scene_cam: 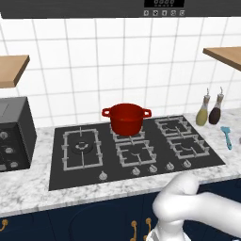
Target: Put the carrot and cucumber in the pot. Retrieve the spatula and lightly stir the vegetables in the pot.
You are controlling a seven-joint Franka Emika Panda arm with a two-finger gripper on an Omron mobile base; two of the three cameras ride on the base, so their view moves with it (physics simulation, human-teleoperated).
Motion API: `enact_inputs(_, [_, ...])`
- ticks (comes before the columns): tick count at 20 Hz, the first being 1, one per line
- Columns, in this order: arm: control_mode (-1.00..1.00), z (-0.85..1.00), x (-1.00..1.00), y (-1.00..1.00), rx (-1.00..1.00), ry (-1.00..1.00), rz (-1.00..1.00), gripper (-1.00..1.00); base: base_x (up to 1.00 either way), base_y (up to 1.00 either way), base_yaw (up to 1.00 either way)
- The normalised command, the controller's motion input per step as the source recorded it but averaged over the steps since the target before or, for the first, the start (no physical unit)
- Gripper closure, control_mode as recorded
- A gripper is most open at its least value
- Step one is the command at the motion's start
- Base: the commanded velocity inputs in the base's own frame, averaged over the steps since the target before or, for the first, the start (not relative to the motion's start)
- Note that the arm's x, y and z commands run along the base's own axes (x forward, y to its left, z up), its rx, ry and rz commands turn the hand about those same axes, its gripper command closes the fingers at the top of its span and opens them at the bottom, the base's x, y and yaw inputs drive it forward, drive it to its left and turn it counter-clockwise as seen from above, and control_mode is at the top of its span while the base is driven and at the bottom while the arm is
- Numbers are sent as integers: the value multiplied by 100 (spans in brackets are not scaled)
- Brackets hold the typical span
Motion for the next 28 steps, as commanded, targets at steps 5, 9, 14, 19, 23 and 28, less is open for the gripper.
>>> enact_inputs(5, [-100,64,-36,100,12,-2,1,100,0,0,0])
enact_inputs(9, [-100,54,-6,100,2,0,8,100,0,0,0])
enact_inputs(14, [-100,57,0,100,-31,1,14,100,0,0,0])
enact_inputs(19, [-100,86,4,100,-24,14,27,100,0,0,0])
enact_inputs(23, [-100,70,0,84,-3,2,25,100,0,0,0])
enact_inputs(28, [-100,14,14,100,-1,0,15,100,0,0,0])
